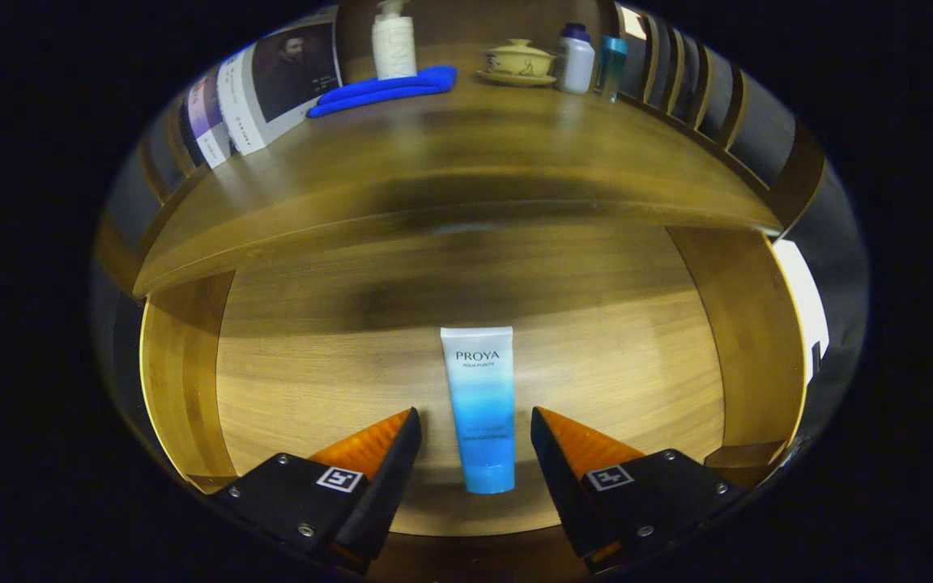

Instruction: Pull open the drawer, take out the items inside it, and place them on the countertop above the cabinet.

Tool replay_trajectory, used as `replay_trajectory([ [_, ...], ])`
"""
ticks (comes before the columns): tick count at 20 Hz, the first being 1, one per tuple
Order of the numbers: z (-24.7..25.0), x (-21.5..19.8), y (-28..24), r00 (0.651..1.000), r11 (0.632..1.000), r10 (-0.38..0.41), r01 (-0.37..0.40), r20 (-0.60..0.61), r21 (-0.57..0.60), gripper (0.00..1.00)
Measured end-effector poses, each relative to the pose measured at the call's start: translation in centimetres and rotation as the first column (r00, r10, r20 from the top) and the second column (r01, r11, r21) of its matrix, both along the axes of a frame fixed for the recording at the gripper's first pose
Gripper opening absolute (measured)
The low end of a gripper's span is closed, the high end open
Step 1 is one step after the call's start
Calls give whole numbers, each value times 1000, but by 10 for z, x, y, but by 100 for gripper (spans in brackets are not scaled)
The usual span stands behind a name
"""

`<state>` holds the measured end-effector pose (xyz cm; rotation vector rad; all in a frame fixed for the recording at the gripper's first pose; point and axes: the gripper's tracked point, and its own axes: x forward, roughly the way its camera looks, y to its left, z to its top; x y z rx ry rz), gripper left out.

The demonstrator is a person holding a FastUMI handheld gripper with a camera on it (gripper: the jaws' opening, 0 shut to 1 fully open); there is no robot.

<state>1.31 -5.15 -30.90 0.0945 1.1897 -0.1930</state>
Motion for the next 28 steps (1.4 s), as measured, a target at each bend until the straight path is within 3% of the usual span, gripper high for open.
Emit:
replay_trajectory([
  [3, -4, 0, -1, 999, 999, -35, 36, -8, 24, 70],
  [6, -9, -2, -5, 999, 1000, -21, 21, -24, 11, 52],
  [13, -7, -1, -5, 1000, 1000, -1, 0, -7, -23, 45],
  [16, -6, 0, -4, 999, 997, 28, -27, 19, -73, 31],
  [24, 39, -17, -9, 991, 978, 99, -80, 91, -191, 28],
  [28, 73, -33, -13, 986, 973, 93, -61, 137, -224, 29],
])
